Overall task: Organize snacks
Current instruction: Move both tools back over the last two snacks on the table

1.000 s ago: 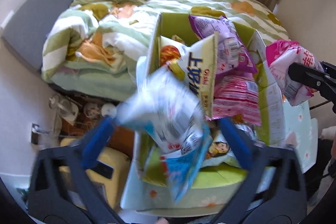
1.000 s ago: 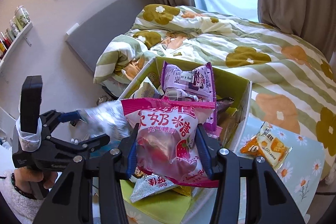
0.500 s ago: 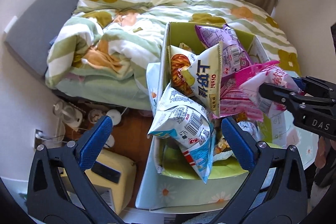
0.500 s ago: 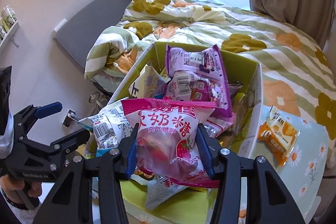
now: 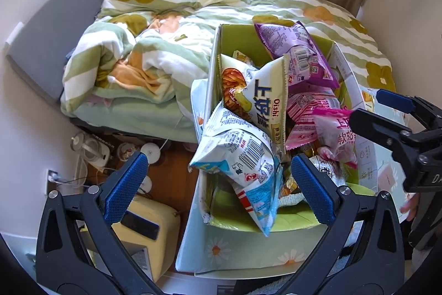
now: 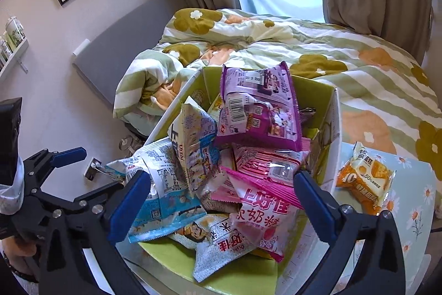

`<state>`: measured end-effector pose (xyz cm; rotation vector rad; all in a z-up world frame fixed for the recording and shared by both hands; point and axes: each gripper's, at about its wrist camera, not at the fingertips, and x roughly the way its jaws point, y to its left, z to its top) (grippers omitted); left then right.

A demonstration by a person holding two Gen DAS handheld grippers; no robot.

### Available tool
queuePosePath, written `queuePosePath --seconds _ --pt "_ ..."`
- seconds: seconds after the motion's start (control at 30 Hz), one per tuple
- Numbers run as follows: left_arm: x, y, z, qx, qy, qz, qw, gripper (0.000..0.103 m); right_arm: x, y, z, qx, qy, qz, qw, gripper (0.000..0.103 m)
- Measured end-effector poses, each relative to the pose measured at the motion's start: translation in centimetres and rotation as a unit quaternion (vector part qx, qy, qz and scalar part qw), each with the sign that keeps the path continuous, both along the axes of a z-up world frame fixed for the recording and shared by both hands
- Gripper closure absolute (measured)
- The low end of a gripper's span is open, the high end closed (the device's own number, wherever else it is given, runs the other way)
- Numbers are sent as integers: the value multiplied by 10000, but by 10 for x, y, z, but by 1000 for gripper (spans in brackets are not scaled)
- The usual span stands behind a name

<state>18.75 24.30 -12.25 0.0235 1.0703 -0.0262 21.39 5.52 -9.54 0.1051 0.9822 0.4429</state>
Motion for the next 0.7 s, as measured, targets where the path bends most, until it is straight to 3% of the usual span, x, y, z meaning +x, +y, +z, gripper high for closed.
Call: queuePosePath --seconds 0.2,0.4,0.57,0.7 --pt "-6 -17 11 -23 -98 -116 9999 0 -14 -25 19 -84 -242 -107 9996 0" --pt "-11 -52 31 -64 -323 -300 9990 0 -30 -79 41 -49 -389 -314 9987 0" --pt "-11 -101 41 -171 -430 -550 9974 0 -49 -136 55 -240 -595 -697 9955 0" --pt "-7 -147 44 -229 -448 -805 9955 0 -63 -172 51 -445 -516 -803 9944 0"
